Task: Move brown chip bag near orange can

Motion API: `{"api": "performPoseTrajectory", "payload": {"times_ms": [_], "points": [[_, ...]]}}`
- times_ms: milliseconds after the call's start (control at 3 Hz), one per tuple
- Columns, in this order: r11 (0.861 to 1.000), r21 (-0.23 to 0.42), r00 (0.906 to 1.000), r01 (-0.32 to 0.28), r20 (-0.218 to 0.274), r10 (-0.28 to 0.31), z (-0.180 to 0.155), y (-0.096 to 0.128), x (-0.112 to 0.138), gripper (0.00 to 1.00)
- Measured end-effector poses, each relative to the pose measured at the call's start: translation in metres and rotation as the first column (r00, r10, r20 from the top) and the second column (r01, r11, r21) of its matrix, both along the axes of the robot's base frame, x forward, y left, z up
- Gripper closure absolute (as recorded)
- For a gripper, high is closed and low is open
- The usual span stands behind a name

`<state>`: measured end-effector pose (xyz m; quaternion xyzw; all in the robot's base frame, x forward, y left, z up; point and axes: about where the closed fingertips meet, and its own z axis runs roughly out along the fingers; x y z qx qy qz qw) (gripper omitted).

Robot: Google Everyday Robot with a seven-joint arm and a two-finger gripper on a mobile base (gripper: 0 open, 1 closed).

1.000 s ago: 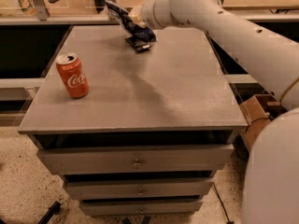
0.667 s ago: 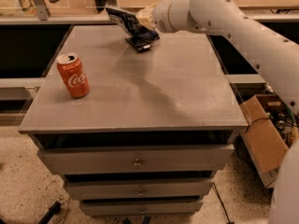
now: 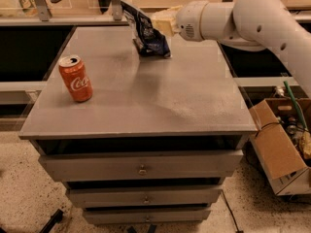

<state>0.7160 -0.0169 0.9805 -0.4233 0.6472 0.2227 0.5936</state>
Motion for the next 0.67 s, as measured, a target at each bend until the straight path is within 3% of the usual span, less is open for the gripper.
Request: {"api": "performPoseTrajectory", "payload": {"times_ms": [667], "points": [[0.995,0.082,0.994,-0.052,-0.091,0.06,0.004,-0.026,-0.073,1.0]]}}
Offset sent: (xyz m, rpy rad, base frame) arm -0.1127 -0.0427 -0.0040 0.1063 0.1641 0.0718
